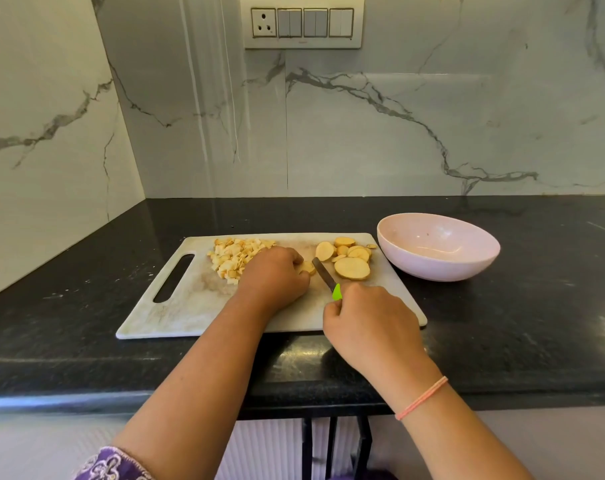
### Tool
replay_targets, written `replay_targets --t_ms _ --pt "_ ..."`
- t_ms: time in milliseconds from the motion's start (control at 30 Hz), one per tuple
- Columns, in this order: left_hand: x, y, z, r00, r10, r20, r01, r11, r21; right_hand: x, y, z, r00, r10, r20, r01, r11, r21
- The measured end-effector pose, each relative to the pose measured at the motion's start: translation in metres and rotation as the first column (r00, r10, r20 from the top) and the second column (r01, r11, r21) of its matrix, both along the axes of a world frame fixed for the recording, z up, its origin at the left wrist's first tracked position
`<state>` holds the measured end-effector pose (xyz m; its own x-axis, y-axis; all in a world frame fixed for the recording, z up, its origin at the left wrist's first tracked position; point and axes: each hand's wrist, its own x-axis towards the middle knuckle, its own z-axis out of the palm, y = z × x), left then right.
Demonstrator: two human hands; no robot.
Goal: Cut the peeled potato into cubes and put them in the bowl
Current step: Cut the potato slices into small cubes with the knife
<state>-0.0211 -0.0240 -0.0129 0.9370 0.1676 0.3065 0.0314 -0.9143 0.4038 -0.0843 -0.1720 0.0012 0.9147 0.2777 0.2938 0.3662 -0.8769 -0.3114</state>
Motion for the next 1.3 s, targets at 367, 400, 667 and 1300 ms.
replay_targets --t_ms 367,400,667,1300 --pt "-0.002 0.001 -0.001 0.999 -0.021 -0.032 0.018 0.996 -0.088 -0.003 0.003 0.0 1.0 -0.019 -0.003 0.019 1.0 0.011" --pt "-0.001 0.001 -0.002 0.999 -0.018 -0.034 0.015 0.996 -0.092 -0.002 0.004 0.001 1.0 -0.018 0.017 0.018 1.0 0.002" --pt "0.002 0.002 -0.004 0.998 0.042 -0.041 -0.046 0.994 -0.1 0.007 0.023 0.022 0.999 -0.024 -0.048 0.02 0.995 -0.093" --pt "0.004 0.004 0.001 0.997 0.029 -0.065 -0.033 0.998 -0.054 -0.034 0.006 0.036 0.998 0.065 -0.007 -0.065 0.986 -0.157"
